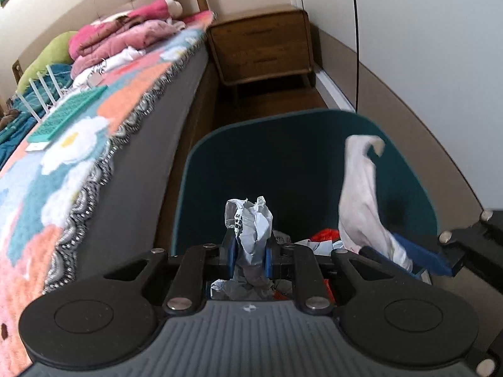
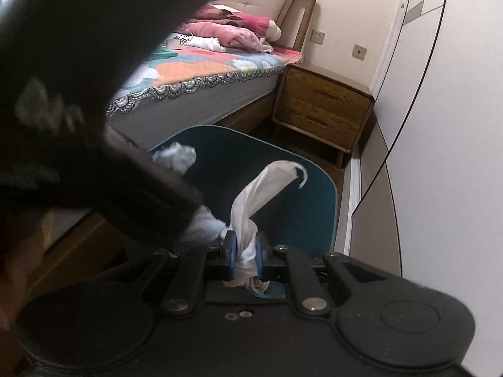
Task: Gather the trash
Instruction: 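Open both tools to drop the tissue and bag into the wastebasket, then lower both tools back down to the trash pile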
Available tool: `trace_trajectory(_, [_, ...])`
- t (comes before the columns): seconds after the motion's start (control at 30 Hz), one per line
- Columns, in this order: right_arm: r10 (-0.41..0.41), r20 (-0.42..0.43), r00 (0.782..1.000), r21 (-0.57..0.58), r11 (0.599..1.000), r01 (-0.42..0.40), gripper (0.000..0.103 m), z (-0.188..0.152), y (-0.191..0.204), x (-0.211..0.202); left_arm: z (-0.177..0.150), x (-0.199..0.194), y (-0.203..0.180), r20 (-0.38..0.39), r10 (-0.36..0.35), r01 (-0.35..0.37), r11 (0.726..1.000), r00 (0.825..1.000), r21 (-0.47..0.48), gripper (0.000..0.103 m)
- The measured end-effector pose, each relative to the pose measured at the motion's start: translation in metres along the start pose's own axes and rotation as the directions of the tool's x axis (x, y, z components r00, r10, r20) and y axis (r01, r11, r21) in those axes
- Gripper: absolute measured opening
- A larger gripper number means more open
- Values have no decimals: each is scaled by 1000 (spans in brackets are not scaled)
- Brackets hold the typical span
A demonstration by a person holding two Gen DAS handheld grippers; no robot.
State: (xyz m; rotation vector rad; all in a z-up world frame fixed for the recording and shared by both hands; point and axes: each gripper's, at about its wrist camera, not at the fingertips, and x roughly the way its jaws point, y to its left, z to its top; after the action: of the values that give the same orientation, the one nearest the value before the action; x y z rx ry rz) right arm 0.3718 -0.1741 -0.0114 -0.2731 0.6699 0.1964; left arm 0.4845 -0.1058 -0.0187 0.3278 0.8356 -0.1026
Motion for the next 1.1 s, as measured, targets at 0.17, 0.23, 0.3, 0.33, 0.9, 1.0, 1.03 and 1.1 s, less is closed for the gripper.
trace_trajectory(0.17, [-13, -10, 1000, -3, 1000, 13, 17, -2, 1, 3, -3, 9, -2, -29, -22, 22, 1000, 999, -17, 17])
trace_trajectory(0.23, [-11, -15, 1000, 11, 1000, 11, 20, -3, 1, 4, -4, 11, -1, -40, -31, 30, 999, 999, -28, 17])
trace_trajectory(0.3, [-17, -9, 1000, 26, 1000, 17, 26, -4, 0, 2, -5, 12, 1, -42, -37, 35, 999, 998, -39, 18])
trace_trajectory(0.33, [-15, -7, 1000, 34, 999, 15, 30, -5, -2, 2, -5, 12, 2, -47, -43, 41, 998, 998, -45, 18])
trace_trajectory(0.9, [-13, 59, 998, 40, 999, 11, 54, -14, -8, -34, -8, -30, 11, 11, -68, 69, 995, 998, -77, 52])
trace_trajectory(1.0, [-1, 81, 997, 56, 998, -4, 58, -17, -9, -46, -13, -47, 13, 33, -68, 71, 995, 997, -75, 52])
trace_trajectory(1.03, [4, 86, 996, 52, 999, -9, 59, -17, -8, -49, -15, -53, 14, 40, -68, 70, 995, 997, -71, 52])
trace_trajectory(1.1, [-1, 101, 995, 34, 999, -2, 60, -22, -6, -57, -20, -65, 16, 54, -70, 74, 995, 996, -65, 52])
